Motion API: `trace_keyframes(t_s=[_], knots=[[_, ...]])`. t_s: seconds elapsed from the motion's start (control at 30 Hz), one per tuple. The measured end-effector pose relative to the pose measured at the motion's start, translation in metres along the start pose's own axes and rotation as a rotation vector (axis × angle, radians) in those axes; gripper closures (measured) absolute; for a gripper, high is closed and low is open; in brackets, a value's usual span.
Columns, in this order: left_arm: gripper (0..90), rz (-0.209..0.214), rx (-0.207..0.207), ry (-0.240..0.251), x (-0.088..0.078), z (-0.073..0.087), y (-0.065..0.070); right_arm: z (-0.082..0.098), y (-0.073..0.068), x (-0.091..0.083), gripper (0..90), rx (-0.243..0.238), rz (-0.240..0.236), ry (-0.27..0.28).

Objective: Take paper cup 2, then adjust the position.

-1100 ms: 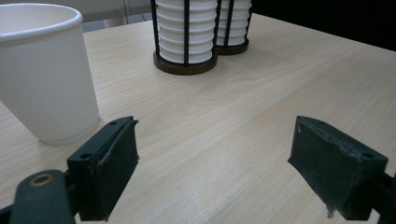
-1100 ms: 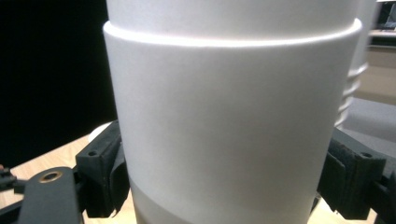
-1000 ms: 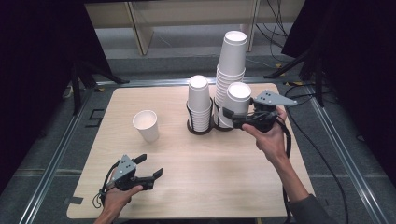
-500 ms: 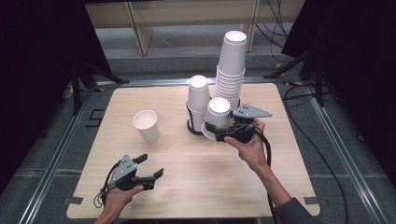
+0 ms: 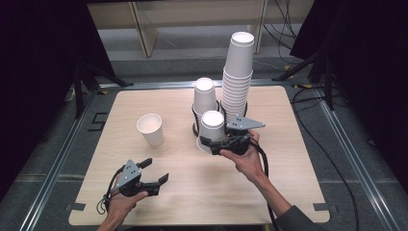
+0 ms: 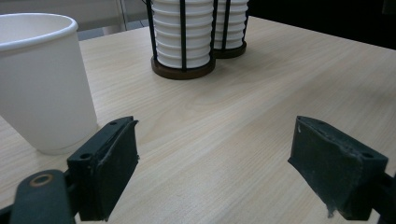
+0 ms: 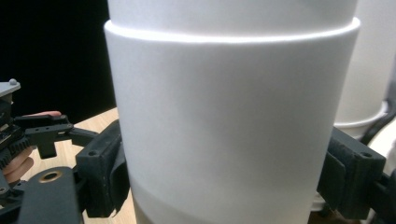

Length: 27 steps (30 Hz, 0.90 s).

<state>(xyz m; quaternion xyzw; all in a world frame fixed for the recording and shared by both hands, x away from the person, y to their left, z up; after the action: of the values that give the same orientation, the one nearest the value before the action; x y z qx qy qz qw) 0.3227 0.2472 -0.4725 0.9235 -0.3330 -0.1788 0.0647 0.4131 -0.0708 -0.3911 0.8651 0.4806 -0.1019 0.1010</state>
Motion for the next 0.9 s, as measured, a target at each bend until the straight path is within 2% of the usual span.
trace_keyframes(t_s=[0.03, 0.07, 0.2, 0.23, 0.3, 0.43, 0.5, 0.57, 0.6, 0.63, 0.7, 0.8, 0.83, 0.87, 0.9], knots=[[14.4, 0.002, 0.002, 0.0, 0.0, 0.0, 0.0, 0.001, -0.002, 0.003, 17.5, 0.003, -0.013, 0.007], [14.4, 0.002, 0.005, 0.0, 0.0, 0.0, 0.0, 0.002, -0.003, 0.004, 17.5, -0.015, -0.01, 0.0], [14.4, -0.007, 0.005, -0.008, -0.001, 0.0, 0.001, 0.005, -0.011, 0.011, 17.5, -0.011, -0.036, -0.006], [14.4, -0.003, 0.004, -0.004, -0.001, 0.0, 0.001, 0.005, -0.012, 0.013, 17.5, -0.029, -0.031, -0.009], [14.4, -0.006, 0.005, -0.007, -0.001, 0.0, 0.001, 0.008, -0.016, 0.016, 17.5, -0.012, -0.053, -0.013], [14.4, -0.013, -0.001, -0.016, -0.003, 0.0, 0.002, 0.009, -0.02, 0.021, 17.5, -0.014, -0.077, -0.012], [14.4, -0.011, 0.004, -0.014, -0.003, 0.0, 0.003, 0.009, -0.023, 0.022, 17.5, -0.026, -0.069, -0.009], [14.4, 0.013, 0.005, 0.018, 0.0, -0.001, 0.002, 0.009, -0.025, 0.025, 17.5, -0.037, -0.072, 0.012], [14.4, 0.011, 0.008, 0.012, -0.001, -0.001, 0.002, 0.009, -0.027, 0.025, 17.5, -0.041, -0.067, 0.006], [14.4, 0.008, 0.01, 0.009, -0.001, -0.001, 0.003, 0.009, -0.029, 0.027, 17.5, -0.03, -0.093, 0.012], [14.4, 0.0, 0.003, -0.004, -0.002, -0.002, 0.004, 0.009, -0.032, 0.029, 17.5, -0.043, -0.088, 0.01], [14.4, 0.012, 0.01, 0.006, 0.0, -0.003, 0.006, 0.009, -0.038, 0.033, 17.5, -0.012, -0.112, -0.008], [14.4, 0.019, 0.012, 0.012, 0.001, -0.003, 0.007, 0.01, -0.039, 0.036, 17.4, -0.027, -0.114, -0.002], [14.4, 0.051, 0.011, 0.036, 0.003, -0.003, 0.007, 0.01, -0.042, 0.038, 17.5, -0.007, -0.126, 0.003], [14.4, 0.053, 0.02, 0.035, 0.003, -0.003, 0.008, 0.011, -0.042, 0.039, 17.5, -0.019, -0.131, 0.002]])
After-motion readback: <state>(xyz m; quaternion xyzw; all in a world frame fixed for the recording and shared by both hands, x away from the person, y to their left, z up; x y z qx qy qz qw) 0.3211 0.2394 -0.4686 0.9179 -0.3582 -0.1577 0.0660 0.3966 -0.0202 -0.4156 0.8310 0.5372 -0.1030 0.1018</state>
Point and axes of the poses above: each handheld gripper's, and its own axes: x roughly forward along the jaws, z roughly out of its underside, y roughly to its right, the point moved 1 cm from there along x, roughly forward along the jaws, and after that the axes turned 14 degrees about -x, right-handed, at the moved point
